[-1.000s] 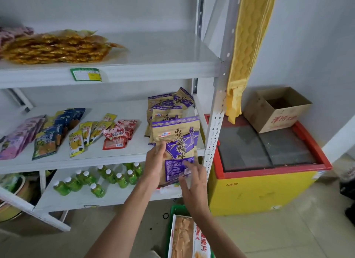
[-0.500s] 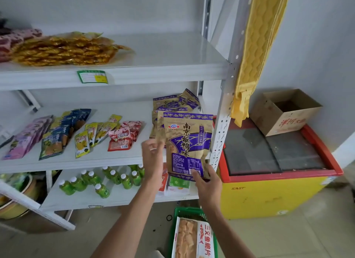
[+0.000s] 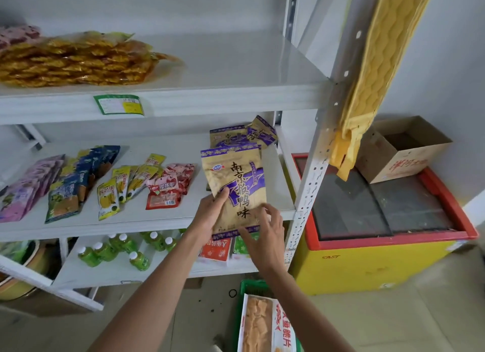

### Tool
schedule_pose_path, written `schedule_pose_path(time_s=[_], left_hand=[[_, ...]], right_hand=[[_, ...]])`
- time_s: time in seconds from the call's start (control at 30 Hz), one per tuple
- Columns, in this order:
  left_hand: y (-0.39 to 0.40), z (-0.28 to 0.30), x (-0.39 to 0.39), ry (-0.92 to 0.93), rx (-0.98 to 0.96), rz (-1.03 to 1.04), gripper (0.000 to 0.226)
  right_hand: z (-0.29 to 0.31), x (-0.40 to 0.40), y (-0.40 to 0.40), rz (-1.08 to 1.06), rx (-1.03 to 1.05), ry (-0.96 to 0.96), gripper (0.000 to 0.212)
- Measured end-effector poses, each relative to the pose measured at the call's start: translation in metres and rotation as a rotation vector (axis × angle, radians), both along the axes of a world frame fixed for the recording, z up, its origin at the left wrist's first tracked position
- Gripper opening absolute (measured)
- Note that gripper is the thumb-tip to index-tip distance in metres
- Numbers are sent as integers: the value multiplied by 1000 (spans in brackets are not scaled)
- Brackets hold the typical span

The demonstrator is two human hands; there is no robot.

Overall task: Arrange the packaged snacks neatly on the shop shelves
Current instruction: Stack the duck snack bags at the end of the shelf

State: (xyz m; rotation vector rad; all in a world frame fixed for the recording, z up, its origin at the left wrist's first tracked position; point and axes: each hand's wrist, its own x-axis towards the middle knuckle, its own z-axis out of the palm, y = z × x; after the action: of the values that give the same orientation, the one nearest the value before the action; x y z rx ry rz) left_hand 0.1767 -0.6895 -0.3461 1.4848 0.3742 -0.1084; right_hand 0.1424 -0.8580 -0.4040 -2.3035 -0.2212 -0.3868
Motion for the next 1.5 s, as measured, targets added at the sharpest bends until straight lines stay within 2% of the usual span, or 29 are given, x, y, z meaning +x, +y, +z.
schedule_pose_path(time_s=[0.07,0.13,0.23,0.3,0.4,0.47,0.53,0.63,0.67,0.73,0.83,0.93,1.0,1.17,1.23,1.3,1.43,1.5], left_hand=[[3,5,18,18,-16,-25,59],[8,5,44,31,12,-56,49],[16,-16,83,-34,195,-115,32],[20,-42,101,-164,343,-12,48],[28,-75,108,-396,676,192,83],[34,-89,103,-470,824,198,106],[37,-101,99,-506,916,114,108],[43,-114,108,-538,1058,-11,86],[43,-115,111,-517,1075,-23,84],[42,-116,115,-460,1060,-20,86],[44,-118,119,-405,990,13,87],[48,-122,122,-399,967,17,90],[48,-126,124,-424,953,28,91],[46,-127,124,-445,947,39,85],[46,-124,124,-432,932,36,82],[46,-122,123,-428,937,31,82],[47,-123,123,-415,924,21,81],[47,-122,122,-413,928,24,81]], right_hand=[[-6,21,7,0,-66,-7,49],[-11,52,10,-20,-71,15,53],[-29,95,17,-78,-34,164,62],[-45,113,23,-119,-122,203,65],[-56,132,26,-103,-214,154,63],[-63,143,24,-76,-215,146,60],[-64,152,25,-76,-219,156,54],[-56,165,23,-14,-274,217,42],[-50,169,19,24,-251,255,36],[-36,185,11,2,-79,311,33],[-27,249,7,-306,250,260,24],[-31,344,14,-448,545,376,27],[-28,389,20,-426,634,442,34],[-8,437,28,-248,782,610,52],[-2,457,37,-202,867,764,47],[0,475,48,-170,874,842,27],[25,475,57,-178,861,634,9],[40,478,54,-177,844,466,14]])
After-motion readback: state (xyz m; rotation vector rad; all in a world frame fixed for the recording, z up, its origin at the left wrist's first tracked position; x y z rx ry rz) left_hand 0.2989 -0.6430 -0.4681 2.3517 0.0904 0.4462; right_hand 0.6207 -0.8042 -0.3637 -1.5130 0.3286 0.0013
